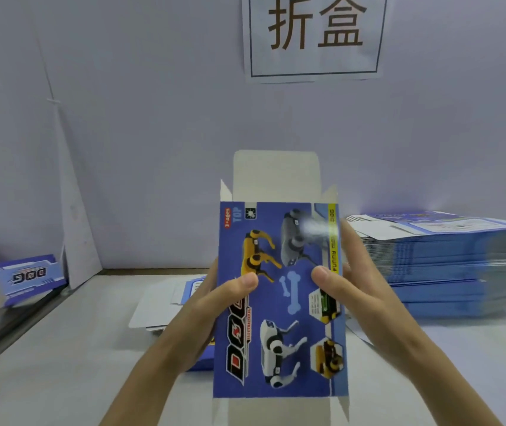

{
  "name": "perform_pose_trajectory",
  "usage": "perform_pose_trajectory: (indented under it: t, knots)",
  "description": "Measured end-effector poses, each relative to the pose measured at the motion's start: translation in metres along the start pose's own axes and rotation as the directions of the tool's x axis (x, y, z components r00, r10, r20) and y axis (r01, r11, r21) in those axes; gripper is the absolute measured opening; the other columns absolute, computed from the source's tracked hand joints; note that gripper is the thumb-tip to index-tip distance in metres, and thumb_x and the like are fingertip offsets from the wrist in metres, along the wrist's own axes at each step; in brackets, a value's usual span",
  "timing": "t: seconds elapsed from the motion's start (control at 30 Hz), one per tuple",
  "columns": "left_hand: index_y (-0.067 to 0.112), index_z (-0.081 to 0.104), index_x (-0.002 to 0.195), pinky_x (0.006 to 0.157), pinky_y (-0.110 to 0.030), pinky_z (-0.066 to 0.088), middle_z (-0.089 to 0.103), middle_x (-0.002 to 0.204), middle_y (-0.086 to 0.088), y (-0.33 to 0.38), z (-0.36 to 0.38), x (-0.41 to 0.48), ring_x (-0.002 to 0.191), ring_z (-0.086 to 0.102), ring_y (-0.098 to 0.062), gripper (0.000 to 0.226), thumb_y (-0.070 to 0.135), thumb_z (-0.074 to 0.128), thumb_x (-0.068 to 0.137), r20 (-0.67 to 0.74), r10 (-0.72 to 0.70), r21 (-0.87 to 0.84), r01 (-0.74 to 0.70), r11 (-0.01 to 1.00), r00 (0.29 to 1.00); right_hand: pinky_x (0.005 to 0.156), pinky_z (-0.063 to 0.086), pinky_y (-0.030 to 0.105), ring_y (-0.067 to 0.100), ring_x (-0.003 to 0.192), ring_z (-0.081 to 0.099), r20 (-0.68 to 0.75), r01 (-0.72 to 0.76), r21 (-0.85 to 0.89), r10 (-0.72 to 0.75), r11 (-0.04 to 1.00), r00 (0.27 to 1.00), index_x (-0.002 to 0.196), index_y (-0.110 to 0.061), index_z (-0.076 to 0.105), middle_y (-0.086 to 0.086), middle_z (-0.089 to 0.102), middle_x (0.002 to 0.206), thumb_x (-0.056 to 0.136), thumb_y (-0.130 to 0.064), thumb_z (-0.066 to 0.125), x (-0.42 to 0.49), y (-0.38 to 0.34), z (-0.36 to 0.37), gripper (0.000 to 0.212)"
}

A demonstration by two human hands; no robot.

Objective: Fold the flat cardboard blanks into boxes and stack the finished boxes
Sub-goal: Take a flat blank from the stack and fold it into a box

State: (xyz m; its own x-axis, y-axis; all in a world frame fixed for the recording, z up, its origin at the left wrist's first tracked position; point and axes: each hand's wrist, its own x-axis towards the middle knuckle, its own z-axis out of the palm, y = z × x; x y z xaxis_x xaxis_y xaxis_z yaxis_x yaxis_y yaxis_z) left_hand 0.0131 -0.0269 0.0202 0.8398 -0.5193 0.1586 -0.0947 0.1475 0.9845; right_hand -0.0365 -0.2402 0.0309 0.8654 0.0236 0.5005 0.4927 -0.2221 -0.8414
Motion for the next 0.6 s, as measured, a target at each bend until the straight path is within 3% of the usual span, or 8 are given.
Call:
perform_pose_trajectory:
  t: [0.17, 0.3, 0.37, 0.5, 0.6]
  knots:
    - [0.020, 0.053, 0.126, 0.069, -0.032, 0.057, 0.074, 0.105, -0.009, -0.0009, 0.0013, 0.0003, 0.088, 0.072, -0.028, 0.106, 0.063, 0.086, 0.036, 0.044, -0.068, 0.033, 0.067, 0.997, 0.997, 0.093, 0.044, 0.012, -0.009, 0.133, 0.039, -0.098, 0.174, -0.077, -0.181, 0.982, 0.979, 0.143, -0.061, 0.024, -0.039, 0.041, 0.141, 0.069, -0.053, 0.069, -0.0005, 0.0005, -0.0035, 0.087]
    - [0.019, 0.052, 0.120, 0.061, -0.027, 0.057, 0.075, 0.094, -0.008, -0.0004, 0.0040, -0.0009, 0.077, 0.073, -0.024, 0.081, 0.050, 0.073, 0.048, 0.055, -0.081, 0.026, 0.079, 0.997, 0.995, 0.098, 0.050, 0.048, 0.016, 0.130, 0.050, -0.091, 0.171, -0.069, -0.177, 0.983, 0.980, 0.144, -0.050, 0.032, -0.014, 0.051, 0.143, 0.069, -0.049, 0.072, -0.0017, 0.0020, -0.0075, 0.085]
    - [0.019, 0.052, 0.118, 0.058, -0.027, 0.056, 0.075, 0.090, -0.009, -0.0016, 0.0039, -0.0008, 0.073, 0.073, -0.024, 0.081, 0.049, 0.077, 0.046, 0.060, -0.091, 0.025, 0.090, 0.996, 0.994, 0.096, 0.051, 0.049, 0.017, 0.124, 0.055, -0.094, 0.183, -0.064, -0.188, 0.981, 0.978, 0.140, -0.045, 0.038, -0.012, 0.058, 0.134, 0.069, -0.046, 0.071, -0.0025, 0.0012, -0.0075, 0.078]
    - [0.016, 0.055, 0.120, 0.061, -0.030, 0.058, 0.075, 0.094, -0.012, -0.0019, 0.0035, -0.0005, 0.077, 0.073, -0.027, 0.111, 0.057, 0.091, 0.023, 0.043, -0.105, -0.037, 0.106, 0.994, 0.994, 0.085, 0.054, 0.053, 0.023, 0.103, 0.063, -0.100, 0.205, -0.061, -0.210, 0.977, 0.973, 0.117, -0.029, 0.050, -0.004, 0.066, 0.107, 0.070, -0.041, 0.069, -0.0039, 0.0012, -0.0039, 0.051]
    - [0.014, 0.060, 0.115, 0.056, -0.028, 0.057, 0.076, 0.087, -0.011, 0.0001, 0.0009, 0.0044, 0.072, 0.074, -0.026, 0.114, 0.052, 0.094, 0.012, 0.012, -0.109, -0.085, 0.110, 0.990, 0.994, 0.077, 0.056, 0.045, 0.021, 0.089, 0.065, -0.108, 0.217, -0.060, -0.223, 0.974, 0.969, 0.102, -0.028, 0.049, 0.001, 0.063, 0.096, 0.071, -0.041, 0.069, -0.0046, -0.0002, -0.0009, 0.039]
